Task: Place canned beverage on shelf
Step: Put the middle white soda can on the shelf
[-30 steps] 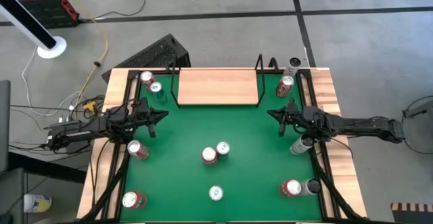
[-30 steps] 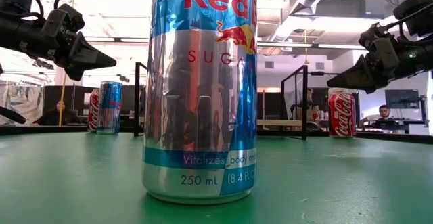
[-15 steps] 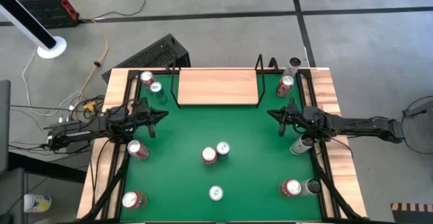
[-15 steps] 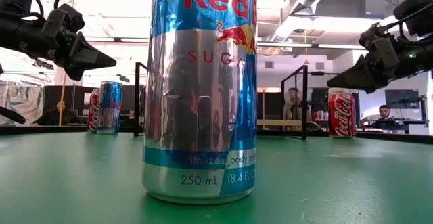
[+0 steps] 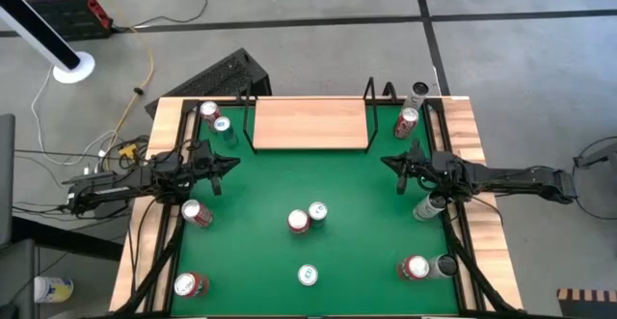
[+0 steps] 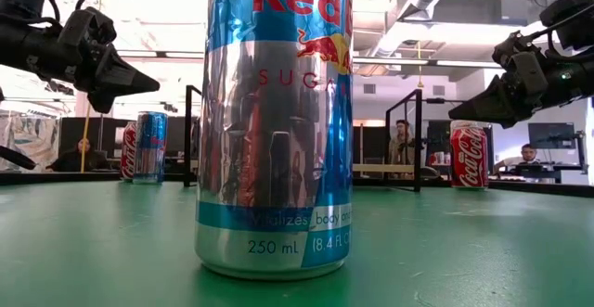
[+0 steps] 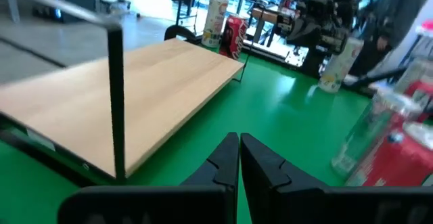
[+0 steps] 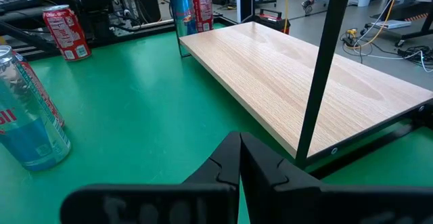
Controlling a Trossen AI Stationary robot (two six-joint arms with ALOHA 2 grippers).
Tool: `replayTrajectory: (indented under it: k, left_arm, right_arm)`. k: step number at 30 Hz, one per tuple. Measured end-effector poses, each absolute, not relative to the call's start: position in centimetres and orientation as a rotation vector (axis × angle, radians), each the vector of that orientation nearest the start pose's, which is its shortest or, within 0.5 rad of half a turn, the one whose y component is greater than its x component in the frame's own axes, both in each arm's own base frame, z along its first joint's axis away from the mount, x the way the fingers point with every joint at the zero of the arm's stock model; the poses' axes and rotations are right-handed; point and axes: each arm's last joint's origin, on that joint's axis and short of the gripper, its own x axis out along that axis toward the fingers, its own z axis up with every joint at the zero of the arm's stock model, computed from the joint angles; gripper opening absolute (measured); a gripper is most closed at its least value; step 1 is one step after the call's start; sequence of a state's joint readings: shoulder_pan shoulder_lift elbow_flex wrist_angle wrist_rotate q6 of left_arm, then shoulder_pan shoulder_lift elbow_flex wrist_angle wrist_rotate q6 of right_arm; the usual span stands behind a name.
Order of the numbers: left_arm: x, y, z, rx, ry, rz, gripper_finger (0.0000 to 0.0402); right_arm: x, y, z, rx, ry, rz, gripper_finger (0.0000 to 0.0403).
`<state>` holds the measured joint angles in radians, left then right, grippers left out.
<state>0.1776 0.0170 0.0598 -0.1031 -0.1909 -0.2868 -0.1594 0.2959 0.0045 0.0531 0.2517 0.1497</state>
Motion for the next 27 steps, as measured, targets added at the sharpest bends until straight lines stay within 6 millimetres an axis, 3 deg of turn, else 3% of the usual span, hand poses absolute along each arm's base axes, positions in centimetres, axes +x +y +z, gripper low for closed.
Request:
replayTrajectory:
  k: [6, 15, 20, 24, 27]
  left_arm:
    - [9.2, 2.2, 18.4, -0.783, -0.217, 0.337, 0.0000]
    - [9.0, 2.7, 18.6, -1.011, -0.353, 0.449, 0.0000]
    - [8.7, 2.9, 19.3, -0.948, -0.458, 0.525, 0.0000]
    - [8.7, 2.8, 20.8, -0.764, -0.526, 0.450, 0.0000]
    - [8.8, 2.6, 21.9, -0.603, -0.525, 0.393, 0.0000]
  right_arm:
    - [11.0, -2.5, 14.5, 0.136, 0.208, -0.426, 0.0032]
    - [11.1, -2.5, 15.0, 0.134, 0.153, -0.432, 0.0032]
    - [11.3, -2.5, 17.0, 0.093, 0.062, -0.399, 0.0032]
    - [11.4, -2.7, 21.2, 0.097, -0.065, -0.415, 0.0032]
    - [11.8, -2.8, 24.6, 0.079, -0.049, -0.419, 0.0032]
